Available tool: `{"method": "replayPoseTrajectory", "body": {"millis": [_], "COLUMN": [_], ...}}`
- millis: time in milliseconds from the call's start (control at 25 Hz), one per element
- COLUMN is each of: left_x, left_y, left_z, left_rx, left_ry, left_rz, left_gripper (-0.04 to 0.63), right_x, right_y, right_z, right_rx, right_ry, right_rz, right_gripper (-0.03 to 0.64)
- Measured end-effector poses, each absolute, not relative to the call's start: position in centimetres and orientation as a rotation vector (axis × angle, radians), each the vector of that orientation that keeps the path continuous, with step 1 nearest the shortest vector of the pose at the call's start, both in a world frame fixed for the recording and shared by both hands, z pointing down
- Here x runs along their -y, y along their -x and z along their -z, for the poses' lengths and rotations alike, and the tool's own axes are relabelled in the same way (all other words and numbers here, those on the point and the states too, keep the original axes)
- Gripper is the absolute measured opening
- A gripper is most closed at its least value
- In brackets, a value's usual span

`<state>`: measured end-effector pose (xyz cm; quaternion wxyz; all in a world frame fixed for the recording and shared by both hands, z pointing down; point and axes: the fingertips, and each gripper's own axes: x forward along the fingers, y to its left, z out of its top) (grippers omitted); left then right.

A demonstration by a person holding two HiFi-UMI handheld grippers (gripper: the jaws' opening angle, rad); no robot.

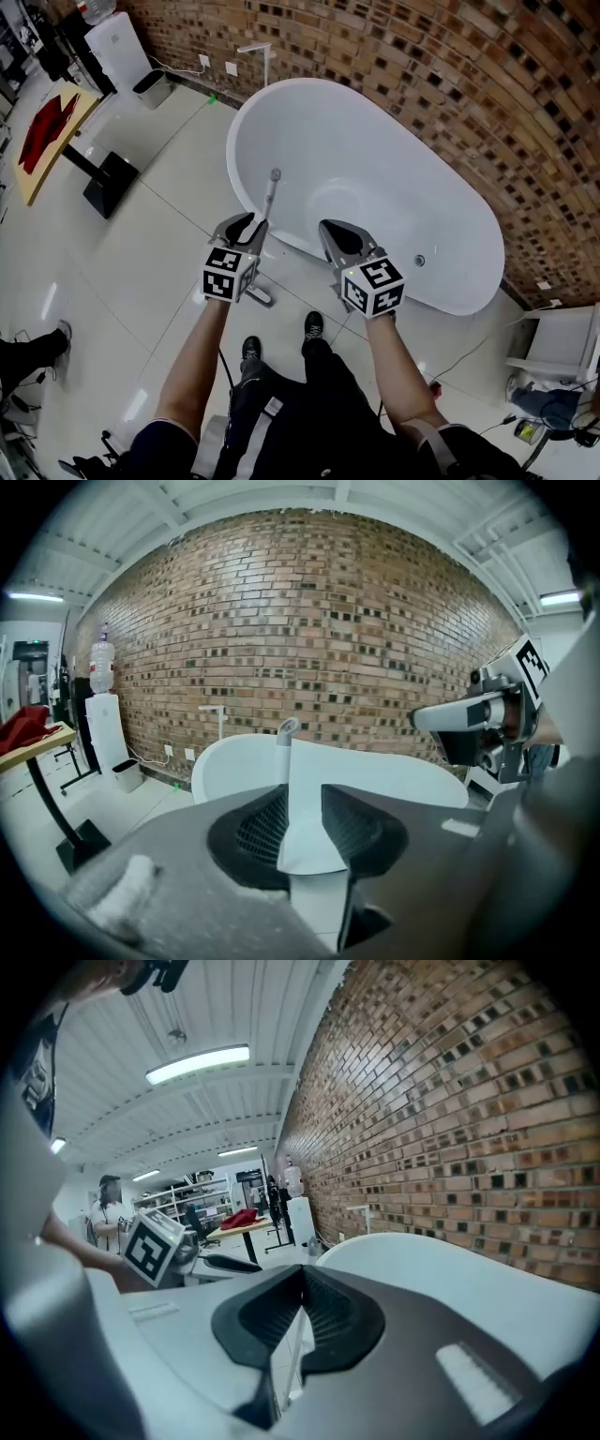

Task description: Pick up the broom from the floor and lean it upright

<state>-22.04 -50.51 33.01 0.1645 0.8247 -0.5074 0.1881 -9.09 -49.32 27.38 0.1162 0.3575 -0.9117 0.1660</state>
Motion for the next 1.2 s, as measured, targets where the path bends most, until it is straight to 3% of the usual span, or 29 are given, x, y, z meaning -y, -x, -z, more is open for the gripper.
{"method": "replayPoseTrajectory", "body": {"millis": [240,1200], "left_x": [46.2,35.6], "left_y": [23.2,24.1], "left_z": [-28.6,-19.4], "left_rx": [1.322,1.032], "left_ry": [-2.470,-2.630], "left_rz": [-0.442,-0.202], "left_gripper": [0.002,0.002], "right_x": [45.8,36.1], "right_y": [12.5,17.1], "right_z": [-24.4,-17.8], "right_rx": [2.680,2.704], "right_ry": [-1.133,-1.371], "right_rz": [-0.441,-0.306], "right_gripper": [0.002,0.002]}}
